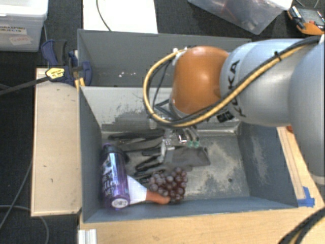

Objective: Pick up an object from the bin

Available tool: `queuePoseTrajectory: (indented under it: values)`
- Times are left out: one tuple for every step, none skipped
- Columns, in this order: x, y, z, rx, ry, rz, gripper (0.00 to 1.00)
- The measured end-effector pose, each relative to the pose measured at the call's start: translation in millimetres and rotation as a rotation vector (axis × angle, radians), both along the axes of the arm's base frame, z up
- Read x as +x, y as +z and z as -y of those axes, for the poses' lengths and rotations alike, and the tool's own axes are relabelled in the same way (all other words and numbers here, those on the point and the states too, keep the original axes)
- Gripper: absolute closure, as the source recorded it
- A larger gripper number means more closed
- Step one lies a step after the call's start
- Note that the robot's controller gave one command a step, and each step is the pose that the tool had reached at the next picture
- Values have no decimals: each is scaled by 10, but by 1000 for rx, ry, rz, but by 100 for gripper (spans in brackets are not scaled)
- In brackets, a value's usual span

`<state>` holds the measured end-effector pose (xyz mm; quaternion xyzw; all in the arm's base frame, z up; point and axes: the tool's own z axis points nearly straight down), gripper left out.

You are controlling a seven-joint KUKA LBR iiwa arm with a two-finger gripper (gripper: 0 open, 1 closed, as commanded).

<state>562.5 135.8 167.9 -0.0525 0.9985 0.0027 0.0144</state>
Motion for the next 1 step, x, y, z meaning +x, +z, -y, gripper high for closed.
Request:
queuePoseTrajectory:
  values:
    - [-75, -14, 12, 1, -15, -2, 0]
